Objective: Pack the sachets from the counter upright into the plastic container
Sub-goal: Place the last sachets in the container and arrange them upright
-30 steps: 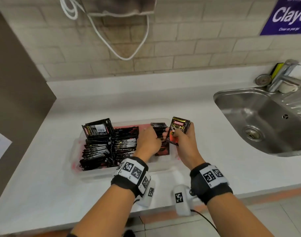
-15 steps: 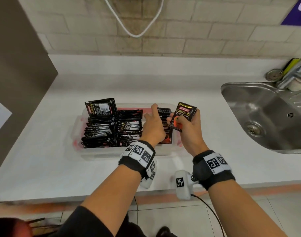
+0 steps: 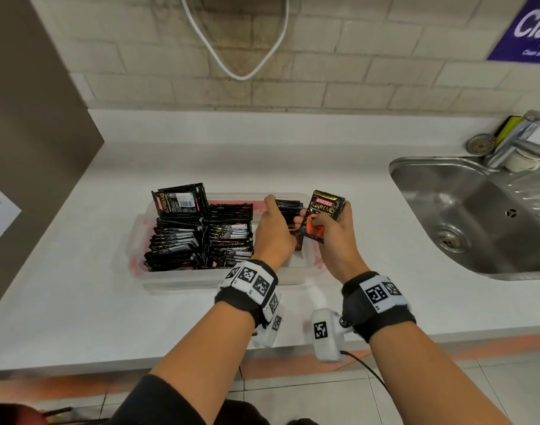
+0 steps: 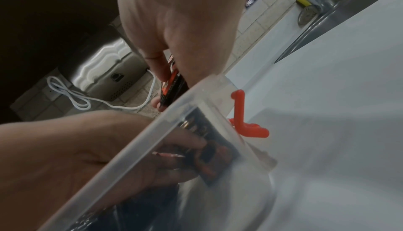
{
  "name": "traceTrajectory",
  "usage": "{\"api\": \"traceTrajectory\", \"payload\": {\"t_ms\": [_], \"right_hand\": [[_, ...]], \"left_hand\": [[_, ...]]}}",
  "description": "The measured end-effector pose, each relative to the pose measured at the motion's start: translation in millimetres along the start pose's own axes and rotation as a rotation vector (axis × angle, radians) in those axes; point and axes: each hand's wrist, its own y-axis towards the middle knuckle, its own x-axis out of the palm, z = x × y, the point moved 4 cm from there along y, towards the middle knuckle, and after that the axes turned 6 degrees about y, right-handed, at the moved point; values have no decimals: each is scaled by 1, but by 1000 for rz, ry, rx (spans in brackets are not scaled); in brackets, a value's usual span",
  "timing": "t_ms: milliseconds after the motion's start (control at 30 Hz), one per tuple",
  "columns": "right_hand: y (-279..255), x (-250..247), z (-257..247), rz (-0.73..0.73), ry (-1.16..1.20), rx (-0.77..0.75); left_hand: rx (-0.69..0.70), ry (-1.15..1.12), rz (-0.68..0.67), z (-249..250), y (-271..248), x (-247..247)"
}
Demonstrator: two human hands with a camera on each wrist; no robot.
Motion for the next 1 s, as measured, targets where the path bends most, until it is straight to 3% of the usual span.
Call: {"api": "traceTrajectory", "payload": {"t_ms": [333, 533, 733, 900, 1000], "right_hand": [[-3, 1, -2, -6, -141, -21], [-3, 0, -2, -15, -134, -18], [-4, 1, -5, -38, -202, -92], [-6, 6, -6, -75, -255, -93], [-7, 7, -5, -86, -266, -104]], "left_hand": [[-2, -24, -25, 0, -1, -2], [17, -27, -164, 3, 0, -13], [189, -191, -8, 17, 7, -47], [184, -373, -23, 22, 3, -37], [141, -468, 39, 18, 0, -33]]}}
